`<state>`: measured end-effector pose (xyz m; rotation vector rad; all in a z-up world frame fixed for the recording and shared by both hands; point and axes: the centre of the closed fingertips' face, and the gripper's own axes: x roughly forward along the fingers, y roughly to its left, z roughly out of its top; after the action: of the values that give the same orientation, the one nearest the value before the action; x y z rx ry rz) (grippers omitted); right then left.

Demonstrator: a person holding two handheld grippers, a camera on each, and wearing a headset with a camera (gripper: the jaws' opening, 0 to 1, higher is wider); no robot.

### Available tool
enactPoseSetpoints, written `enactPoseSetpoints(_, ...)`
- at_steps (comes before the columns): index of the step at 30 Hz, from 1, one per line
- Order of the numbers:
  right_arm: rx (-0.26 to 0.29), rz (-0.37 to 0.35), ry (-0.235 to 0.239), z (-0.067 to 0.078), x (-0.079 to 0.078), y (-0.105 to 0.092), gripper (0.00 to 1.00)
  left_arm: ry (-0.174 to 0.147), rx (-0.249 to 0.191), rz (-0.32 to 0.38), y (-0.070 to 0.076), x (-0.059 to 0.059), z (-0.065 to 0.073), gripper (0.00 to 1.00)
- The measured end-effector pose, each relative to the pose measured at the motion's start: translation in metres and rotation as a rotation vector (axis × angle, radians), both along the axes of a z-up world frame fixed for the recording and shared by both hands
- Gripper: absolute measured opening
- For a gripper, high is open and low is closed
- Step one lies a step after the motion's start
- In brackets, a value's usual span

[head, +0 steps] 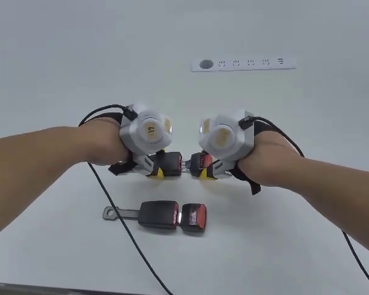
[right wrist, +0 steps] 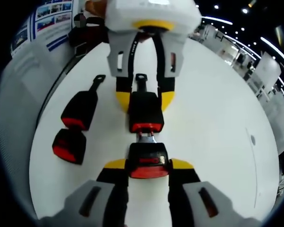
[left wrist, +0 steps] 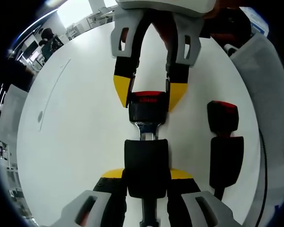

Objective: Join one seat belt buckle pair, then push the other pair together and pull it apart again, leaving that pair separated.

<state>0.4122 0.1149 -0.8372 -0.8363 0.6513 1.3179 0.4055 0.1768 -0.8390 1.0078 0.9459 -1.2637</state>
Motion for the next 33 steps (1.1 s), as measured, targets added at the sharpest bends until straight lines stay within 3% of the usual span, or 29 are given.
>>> enactPoseSetpoints(9,0.012,-0.011,0.006,0.003,-0.002,0.015,0.29,0.000,0.003,-0.002,0.002,0.002,-0.001,0.32)
enactPoseSetpoints(33,0.000,-0.009,0.001,-0.001,-0.002,0.007,0.31,-0.005,-0.016,0.015,0.004,0.007,-0.005,0.33)
